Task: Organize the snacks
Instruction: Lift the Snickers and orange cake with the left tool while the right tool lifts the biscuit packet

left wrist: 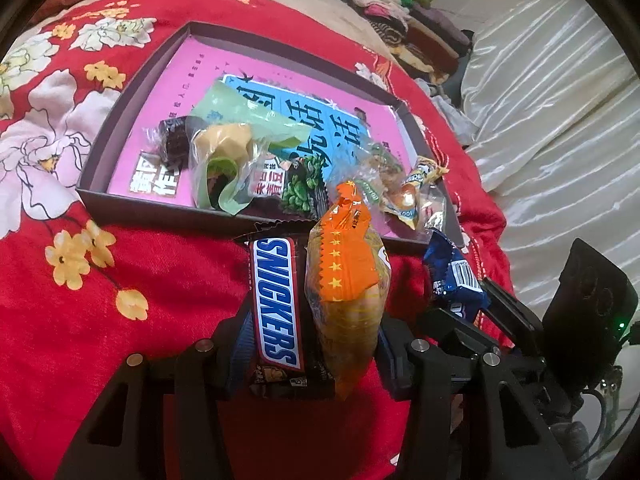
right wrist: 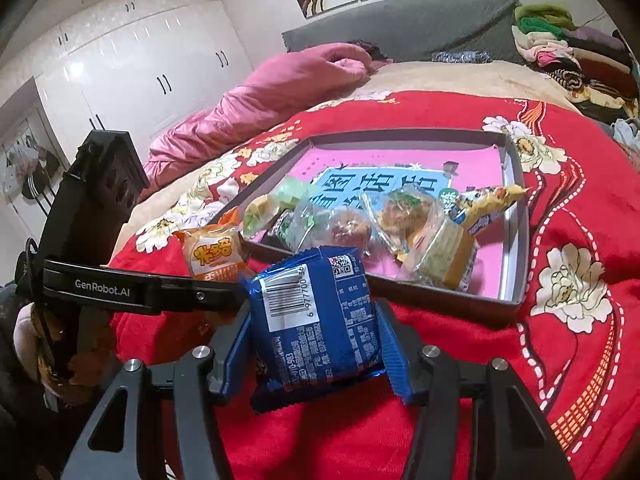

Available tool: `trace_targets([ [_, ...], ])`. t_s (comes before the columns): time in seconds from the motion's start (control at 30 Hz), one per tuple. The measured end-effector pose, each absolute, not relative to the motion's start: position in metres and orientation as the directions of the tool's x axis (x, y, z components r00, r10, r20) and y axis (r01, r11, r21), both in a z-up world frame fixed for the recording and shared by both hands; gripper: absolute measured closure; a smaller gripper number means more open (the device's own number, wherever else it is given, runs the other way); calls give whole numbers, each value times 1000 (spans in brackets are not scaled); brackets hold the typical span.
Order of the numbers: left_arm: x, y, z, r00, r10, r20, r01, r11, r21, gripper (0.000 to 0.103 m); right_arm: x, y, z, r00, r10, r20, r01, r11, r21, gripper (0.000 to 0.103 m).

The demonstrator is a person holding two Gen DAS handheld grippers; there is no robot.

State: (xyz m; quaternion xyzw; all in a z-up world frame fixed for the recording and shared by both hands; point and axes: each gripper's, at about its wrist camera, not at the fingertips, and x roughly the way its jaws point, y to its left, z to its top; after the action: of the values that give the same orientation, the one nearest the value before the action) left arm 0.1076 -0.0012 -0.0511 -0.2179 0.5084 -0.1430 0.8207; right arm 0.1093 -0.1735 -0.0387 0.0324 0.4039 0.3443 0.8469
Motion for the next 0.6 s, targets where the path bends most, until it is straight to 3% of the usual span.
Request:
trace_targets([
  [0.6, 102, 11, -29, 497, -416, -761, 21, 883, -469, 50, 114, -193, -23, 551, 566, -613, -501, 812, 299, 46],
])
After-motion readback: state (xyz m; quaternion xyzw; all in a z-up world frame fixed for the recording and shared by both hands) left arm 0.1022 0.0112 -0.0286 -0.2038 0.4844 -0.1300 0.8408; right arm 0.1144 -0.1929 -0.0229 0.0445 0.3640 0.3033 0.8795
